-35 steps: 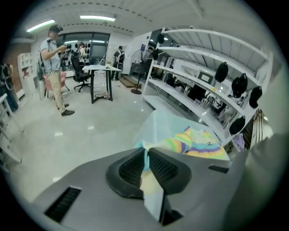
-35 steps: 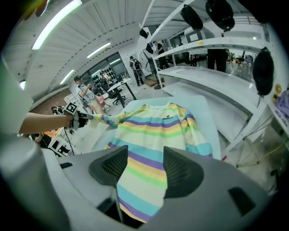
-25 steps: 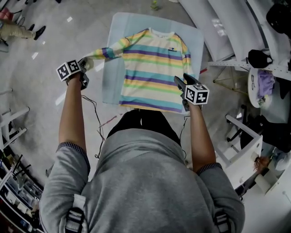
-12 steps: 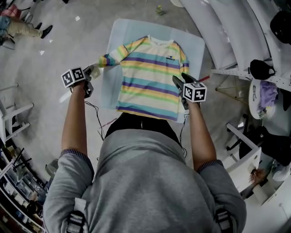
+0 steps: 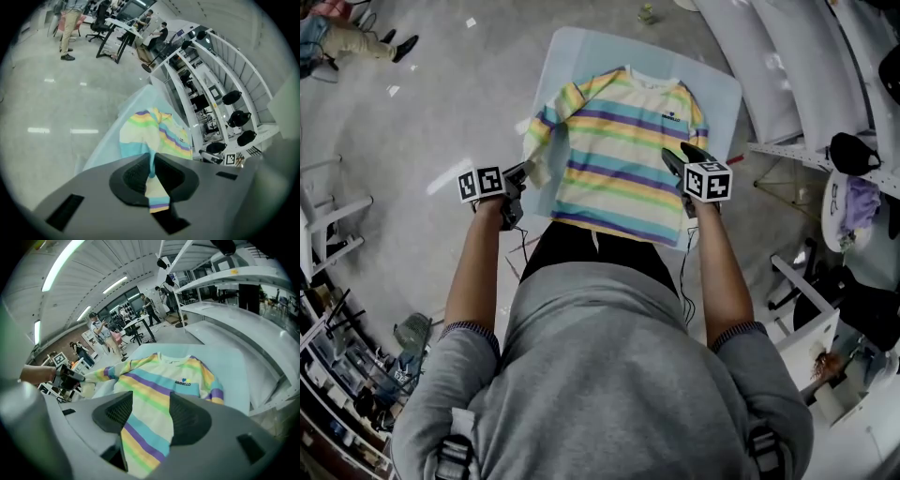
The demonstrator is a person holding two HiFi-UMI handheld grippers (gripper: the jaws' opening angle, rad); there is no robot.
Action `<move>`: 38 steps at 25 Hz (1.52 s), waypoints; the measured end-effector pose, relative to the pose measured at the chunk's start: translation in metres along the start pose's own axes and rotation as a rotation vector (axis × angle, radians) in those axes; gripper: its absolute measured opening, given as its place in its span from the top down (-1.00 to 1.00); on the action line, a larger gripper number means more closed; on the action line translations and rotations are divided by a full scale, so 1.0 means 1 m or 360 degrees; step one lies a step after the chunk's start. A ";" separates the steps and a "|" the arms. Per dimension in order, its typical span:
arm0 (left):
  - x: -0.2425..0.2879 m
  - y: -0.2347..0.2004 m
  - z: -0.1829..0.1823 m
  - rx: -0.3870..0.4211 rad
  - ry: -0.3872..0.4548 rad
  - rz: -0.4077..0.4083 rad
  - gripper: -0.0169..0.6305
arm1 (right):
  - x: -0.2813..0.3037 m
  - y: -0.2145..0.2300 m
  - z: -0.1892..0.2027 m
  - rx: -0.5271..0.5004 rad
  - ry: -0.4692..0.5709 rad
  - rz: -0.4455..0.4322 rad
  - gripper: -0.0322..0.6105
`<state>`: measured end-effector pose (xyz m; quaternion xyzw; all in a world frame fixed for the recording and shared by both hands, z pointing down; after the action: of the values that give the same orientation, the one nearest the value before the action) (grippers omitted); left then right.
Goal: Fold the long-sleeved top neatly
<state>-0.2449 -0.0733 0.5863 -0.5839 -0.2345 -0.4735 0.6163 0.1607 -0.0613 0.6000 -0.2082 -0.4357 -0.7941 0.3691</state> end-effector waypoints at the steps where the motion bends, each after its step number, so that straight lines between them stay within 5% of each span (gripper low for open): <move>1: 0.004 -0.007 0.013 0.0011 -0.0044 -0.0004 0.80 | 0.003 -0.004 0.000 0.0003 -0.0007 0.0015 0.09; 5: 0.029 -0.028 0.054 0.0122 -0.0193 -0.0026 0.73 | 0.019 -0.014 0.014 0.0027 -0.0051 0.0043 0.09; 8: 0.043 -0.030 0.064 0.0300 -0.0243 -0.0025 0.28 | 0.025 -0.019 0.019 0.0026 -0.0074 0.0086 0.09; 15: 0.037 0.012 -0.019 0.1115 0.0188 -0.0245 0.10 | 0.013 0.002 0.003 -0.0009 -0.0005 0.0246 0.09; 22: 0.111 0.089 -0.096 0.1542 0.0388 -0.0321 0.10 | -0.013 0.099 -0.016 -0.0016 0.0024 0.0444 0.15; 29: 0.180 0.102 -0.088 0.1704 0.0266 -0.0390 0.11 | -0.016 0.155 -0.006 0.0024 -0.0078 0.0518 0.19; 31: 0.189 0.097 -0.086 0.1730 0.0267 -0.0441 0.33 | -0.011 0.164 -0.001 0.0039 -0.0087 0.0489 0.23; 34: 0.192 0.092 -0.098 0.1669 0.0365 -0.0502 0.77 | -0.003 0.176 0.002 0.0040 -0.0096 0.0431 0.46; 38: 0.182 0.088 -0.122 0.1511 0.0393 -0.0519 0.83 | -0.002 0.185 0.002 0.0008 -0.0134 0.0417 0.74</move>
<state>-0.1212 -0.2558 0.6707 -0.1354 -0.4370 -0.4704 0.7546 0.3043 -0.1235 0.6997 -0.2955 -0.4218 -0.7285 0.4517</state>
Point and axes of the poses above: the fingertips, and each gripper's own axes: x forward along the fingers, y to its right, z out of its underside, the point moved 3 cm from there along -x, backward along the fingers, and after that the axes turned 13 degrees about -z, right-handed, at the moved point
